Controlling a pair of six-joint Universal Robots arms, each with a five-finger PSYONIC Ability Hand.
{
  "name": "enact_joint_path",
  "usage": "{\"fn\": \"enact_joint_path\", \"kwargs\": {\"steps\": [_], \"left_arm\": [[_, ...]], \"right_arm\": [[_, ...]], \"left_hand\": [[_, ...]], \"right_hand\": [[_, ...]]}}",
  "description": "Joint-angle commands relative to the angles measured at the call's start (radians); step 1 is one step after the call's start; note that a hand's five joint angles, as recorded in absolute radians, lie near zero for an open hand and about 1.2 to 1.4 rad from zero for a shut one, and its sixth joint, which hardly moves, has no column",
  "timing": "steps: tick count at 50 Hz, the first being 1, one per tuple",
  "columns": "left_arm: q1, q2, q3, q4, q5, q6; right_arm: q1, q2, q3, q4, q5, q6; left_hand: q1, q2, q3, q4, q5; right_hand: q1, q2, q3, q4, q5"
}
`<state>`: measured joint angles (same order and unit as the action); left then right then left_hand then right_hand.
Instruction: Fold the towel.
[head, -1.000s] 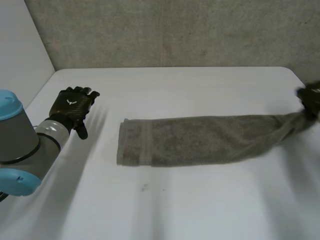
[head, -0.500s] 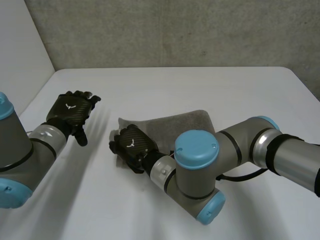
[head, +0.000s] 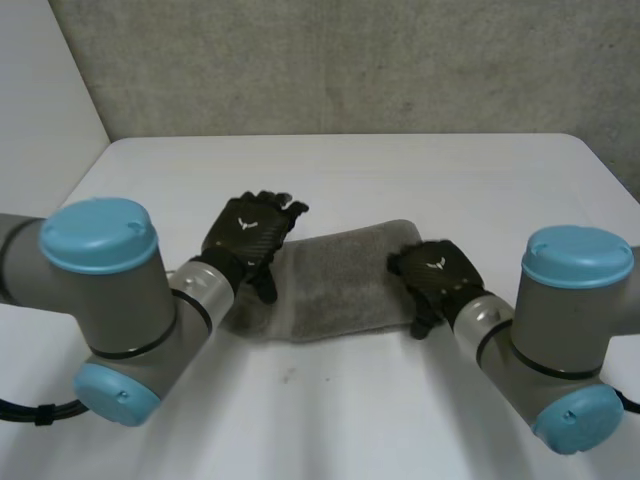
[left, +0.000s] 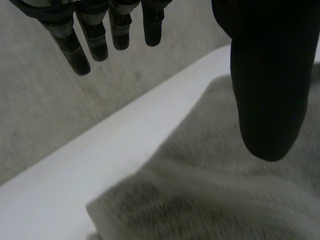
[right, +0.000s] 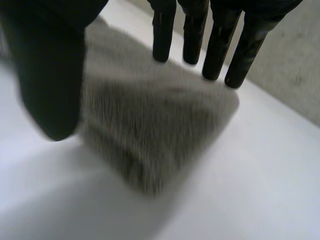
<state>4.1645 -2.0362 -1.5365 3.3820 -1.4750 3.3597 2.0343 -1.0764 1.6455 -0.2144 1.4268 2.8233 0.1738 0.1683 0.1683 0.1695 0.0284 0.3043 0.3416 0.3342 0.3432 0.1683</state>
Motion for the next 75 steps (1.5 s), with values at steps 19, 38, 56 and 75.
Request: {"fn": "enact_joint_path", "kwargs": {"steps": [19, 38, 56, 75], "left_arm": [[0.023, 0.117, -0.137, -0.012, -0.114, 0.063], [0.232, 0.289, -0.228, -0.006, -0.160, 0.046], [0.029, 0.129, -0.065, -0.012, -0.162, -0.072], [-0.098, -0.105, 0.036, -0.087, -0.350, -0.131]], "right_arm": [[0.050, 0.041, -0.148, -0.040, 0.075, -0.290], [0.422, 0.296, -0.274, -0.166, -0.217, -0.556], [0.135, -0.060, -0.153, -0.030, -0.060, 0.169], [0.090, 0.231, -0.483, 0.296, -0.151, 0.280]], "left_hand": [[0.005, 0.010, 0.010, 0.009, -0.025], [0.004, 0.010, 0.010, 0.009, -0.025], [0.060, 0.066, 0.066, 0.065, 0.031], [0.063, 0.069, 0.069, 0.067, 0.034]], "right_hand": [[1.092, 1.055, 1.062, 1.053, 1.053], [1.092, 1.055, 1.062, 1.053, 1.053], [-0.130, -0.167, -0.160, -0.169, -0.168], [-0.130, -0.167, -0.160, -0.169, -0.168]]}}
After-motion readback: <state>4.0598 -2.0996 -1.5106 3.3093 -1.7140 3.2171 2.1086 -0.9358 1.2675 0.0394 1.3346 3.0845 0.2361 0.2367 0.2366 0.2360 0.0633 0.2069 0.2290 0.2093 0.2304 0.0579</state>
